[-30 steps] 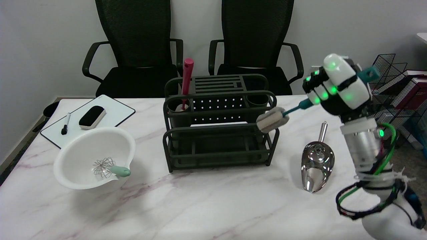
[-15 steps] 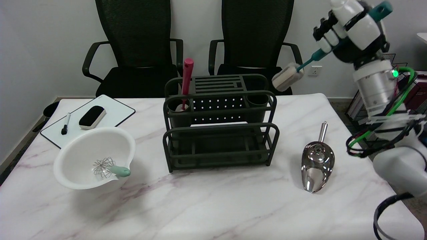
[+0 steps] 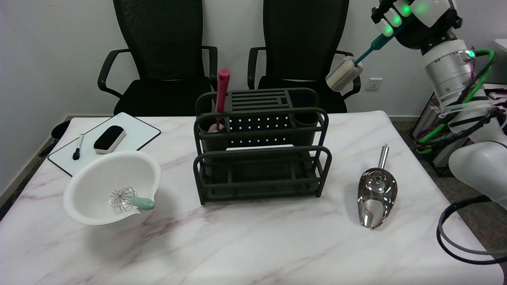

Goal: Place the blue sponge bottle brush into the kitchen storage rack.

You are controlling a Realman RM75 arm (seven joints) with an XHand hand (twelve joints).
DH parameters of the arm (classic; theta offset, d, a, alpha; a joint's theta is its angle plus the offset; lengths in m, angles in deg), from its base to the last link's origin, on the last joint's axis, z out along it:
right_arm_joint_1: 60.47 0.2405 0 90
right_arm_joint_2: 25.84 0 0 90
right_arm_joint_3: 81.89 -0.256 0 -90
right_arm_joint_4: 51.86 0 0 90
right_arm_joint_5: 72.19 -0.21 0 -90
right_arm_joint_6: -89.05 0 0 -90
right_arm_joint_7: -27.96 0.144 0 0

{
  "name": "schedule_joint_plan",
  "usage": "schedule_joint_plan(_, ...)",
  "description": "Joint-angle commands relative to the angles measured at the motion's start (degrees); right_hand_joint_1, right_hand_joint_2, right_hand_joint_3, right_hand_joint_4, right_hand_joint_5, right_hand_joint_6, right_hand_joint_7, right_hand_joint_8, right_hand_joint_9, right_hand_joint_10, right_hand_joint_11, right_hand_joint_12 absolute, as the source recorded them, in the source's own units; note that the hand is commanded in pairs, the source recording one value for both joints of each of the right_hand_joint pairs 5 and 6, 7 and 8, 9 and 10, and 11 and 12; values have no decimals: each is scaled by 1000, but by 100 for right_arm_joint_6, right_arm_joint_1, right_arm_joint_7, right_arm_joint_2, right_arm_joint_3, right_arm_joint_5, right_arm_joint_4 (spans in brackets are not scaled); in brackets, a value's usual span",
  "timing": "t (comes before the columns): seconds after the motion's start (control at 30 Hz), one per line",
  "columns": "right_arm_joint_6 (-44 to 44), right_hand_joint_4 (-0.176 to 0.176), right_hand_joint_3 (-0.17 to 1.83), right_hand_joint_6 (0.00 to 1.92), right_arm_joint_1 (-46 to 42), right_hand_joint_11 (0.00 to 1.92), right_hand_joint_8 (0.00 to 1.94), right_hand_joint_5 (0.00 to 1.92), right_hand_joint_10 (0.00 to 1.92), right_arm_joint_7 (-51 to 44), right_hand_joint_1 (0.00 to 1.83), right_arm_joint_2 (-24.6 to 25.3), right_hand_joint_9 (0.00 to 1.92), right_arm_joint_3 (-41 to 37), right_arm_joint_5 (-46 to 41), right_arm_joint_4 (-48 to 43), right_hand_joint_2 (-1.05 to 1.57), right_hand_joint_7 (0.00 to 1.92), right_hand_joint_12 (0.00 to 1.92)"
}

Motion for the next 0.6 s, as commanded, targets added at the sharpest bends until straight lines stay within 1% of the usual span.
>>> schedule_joint_plan(0.03, 529, 0, 328, 1920, 2360, 1889, 1920, 1920, 1920, -19, 1140, -264, 1920, 2177, 118, 1118, 1571, 1920, 1889)
schedule_joint_plan(0.23, 436, 0, 358, 1920, 3017, 1868, 1920, 1920, 1920, 265, 1164, -217, 1920, 3116, 138, 1652, 1538, 1920, 1868)
schedule_joint_plan(0.33, 292, 0, 365, 1920, 3141, 1866, 1920, 1920, 1920, 356, 1171, -200, 1920, 3369, 153, 1834, 1529, 1920, 1866)
schedule_joint_plan(0.47, 168, 0, 366, 1920, 3121, 1869, 1920, 1920, 1920, 404, 1173, -199, 1920, 3384, 421, 2005, 1525, 1920, 1869)
schedule_joint_plan(0.6, 59, 0, 382, 1920, 3073, 1868, 1920, 1920, 1920, 761, 1176, -207, 1920, 3382, 702, 2138, 1517, 1920, 1868)
